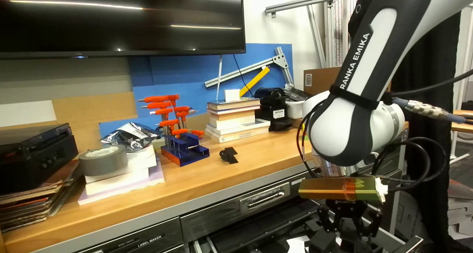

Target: Place the black objects inside the open drawer then close the drawer

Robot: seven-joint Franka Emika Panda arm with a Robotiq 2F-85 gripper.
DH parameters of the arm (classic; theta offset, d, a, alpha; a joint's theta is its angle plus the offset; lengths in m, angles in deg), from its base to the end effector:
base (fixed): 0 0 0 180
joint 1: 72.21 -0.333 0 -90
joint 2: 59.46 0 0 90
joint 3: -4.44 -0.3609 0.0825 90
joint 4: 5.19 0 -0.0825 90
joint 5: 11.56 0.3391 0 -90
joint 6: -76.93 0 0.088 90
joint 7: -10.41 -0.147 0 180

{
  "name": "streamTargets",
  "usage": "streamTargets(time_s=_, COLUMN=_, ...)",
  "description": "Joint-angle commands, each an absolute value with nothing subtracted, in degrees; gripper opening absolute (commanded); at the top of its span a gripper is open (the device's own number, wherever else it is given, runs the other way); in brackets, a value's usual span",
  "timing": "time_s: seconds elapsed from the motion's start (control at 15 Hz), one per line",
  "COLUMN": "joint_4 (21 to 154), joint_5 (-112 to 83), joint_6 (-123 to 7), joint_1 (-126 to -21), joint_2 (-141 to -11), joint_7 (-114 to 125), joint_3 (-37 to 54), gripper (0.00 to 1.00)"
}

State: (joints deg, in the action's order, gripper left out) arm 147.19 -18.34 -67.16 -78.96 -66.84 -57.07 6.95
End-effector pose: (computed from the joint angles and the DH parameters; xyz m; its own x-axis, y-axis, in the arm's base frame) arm 0.3672 0.0250 0.2255 0.5332 -0.8437 -0.0615 -0.8051 -0.5284 0.2695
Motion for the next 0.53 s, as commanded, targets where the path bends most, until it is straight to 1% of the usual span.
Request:
streamTargets(time_s=0.0, joint_4=146.0, joint_5=-19.0, joint_6=-71.1, joint_1=-77.9, joint_2=-68.8, joint_7=-57.5, joint_3=7.0, gripper=0.13)
streamTargets(time_s=0.33, joint_4=143.9, joint_5=-19.6, joint_6=-76.2, joint_1=-78.1, joint_2=-73.5, joint_7=-58.3, joint_3=8.8, gripper=0.12)
streamTargets(time_s=0.47, joint_4=143.0, joint_5=-20.0, joint_6=-78.2, joint_1=-78.6, joint_2=-76.1, joint_7=-58.8, joint_3=10.3, gripper=0.13)
